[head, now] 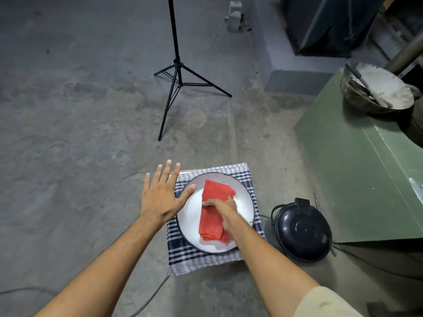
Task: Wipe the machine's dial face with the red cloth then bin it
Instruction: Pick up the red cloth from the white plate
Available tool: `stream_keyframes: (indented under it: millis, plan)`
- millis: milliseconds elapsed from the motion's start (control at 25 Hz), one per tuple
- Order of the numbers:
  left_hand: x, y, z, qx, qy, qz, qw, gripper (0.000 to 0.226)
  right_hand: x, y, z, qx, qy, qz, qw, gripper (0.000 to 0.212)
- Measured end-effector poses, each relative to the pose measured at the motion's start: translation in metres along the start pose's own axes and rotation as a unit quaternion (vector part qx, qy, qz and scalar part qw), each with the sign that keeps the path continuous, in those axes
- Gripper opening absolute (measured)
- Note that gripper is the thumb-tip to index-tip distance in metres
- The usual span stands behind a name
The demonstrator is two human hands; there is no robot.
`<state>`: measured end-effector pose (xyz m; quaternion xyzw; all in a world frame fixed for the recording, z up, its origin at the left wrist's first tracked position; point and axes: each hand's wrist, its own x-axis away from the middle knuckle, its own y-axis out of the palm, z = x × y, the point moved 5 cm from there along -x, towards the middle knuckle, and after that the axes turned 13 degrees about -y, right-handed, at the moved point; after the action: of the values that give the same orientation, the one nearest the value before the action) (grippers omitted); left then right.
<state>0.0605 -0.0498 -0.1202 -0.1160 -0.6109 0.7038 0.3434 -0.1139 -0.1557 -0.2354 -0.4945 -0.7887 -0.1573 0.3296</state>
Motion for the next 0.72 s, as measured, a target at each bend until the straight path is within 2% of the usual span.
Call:
stream_keyframes:
  millis: [120, 200, 280, 400, 520, 640, 720]
  plan:
    - [-0.008, -0.012, 0.010, 0.011, -0.008, 0.012, 1.000, 0.107, 0.009, -0.010, -0.009, -0.235, 0.030, -0.083, 0.968, 0.052]
    - [-0.012, -0.018, 0.020, 0.016, 0.001, 0.023, 1.000, 0.106, 0.013, -0.022, -0.017, -0.324, 0.022, -0.130, 0.937, 0.060]
    - [-0.013, -0.022, 0.029, 0.019, 0.009, 0.030, 0.999, 0.104, 0.022, -0.031, -0.024, -0.386, -0.018, -0.172, 0.906, 0.057]
    - [-0.009, -0.026, 0.044, 0.009, 0.019, 0.036, 0.999, 0.102, 0.044, -0.038, -0.045, -0.466, -0.118, -0.244, 0.842, 0.065]
    - [-0.001, -0.036, 0.067, 0.015, 0.031, 0.044, 0.998, 0.102, 0.068, -0.051, -0.072, -0.511, -0.177, -0.255, 0.801, 0.097]
    - [0.008, -0.057, 0.095, 0.024, 0.045, 0.066, 0.997, 0.100, 0.090, -0.070, -0.085, -0.509, -0.197, -0.280, 0.790, 0.097]
    - [0.017, -0.075, 0.116, 0.019, 0.065, 0.080, 0.994, 0.100, 0.107, -0.087, -0.092, -0.522, -0.202, -0.310, 0.768, 0.094]
